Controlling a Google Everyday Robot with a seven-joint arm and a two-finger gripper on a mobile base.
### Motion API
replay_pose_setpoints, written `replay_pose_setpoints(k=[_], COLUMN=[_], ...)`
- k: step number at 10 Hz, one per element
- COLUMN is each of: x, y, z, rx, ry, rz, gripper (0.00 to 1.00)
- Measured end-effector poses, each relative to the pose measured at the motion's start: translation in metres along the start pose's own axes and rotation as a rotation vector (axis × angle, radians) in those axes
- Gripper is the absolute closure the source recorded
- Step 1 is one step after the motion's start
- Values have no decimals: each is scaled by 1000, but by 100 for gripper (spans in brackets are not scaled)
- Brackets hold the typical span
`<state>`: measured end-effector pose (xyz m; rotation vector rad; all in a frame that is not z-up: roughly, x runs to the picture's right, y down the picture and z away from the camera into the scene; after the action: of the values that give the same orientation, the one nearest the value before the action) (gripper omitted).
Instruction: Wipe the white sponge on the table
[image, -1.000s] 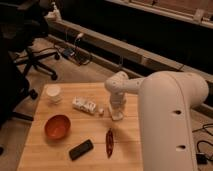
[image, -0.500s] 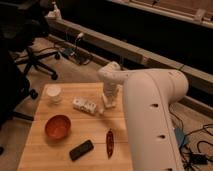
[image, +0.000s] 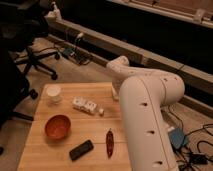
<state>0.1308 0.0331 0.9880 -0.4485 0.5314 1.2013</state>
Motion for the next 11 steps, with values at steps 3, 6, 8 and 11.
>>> replay_pose_setpoints(k=[3, 6, 8, 11], x=[26, 88, 136, 183], y=[-68, -138, -160, -139], z=[17, 25, 29, 31], rx=[40, 89, 105, 75], ry=[48, 120, 178, 237], rz=[106, 206, 230, 181], gripper=[82, 82, 82, 82])
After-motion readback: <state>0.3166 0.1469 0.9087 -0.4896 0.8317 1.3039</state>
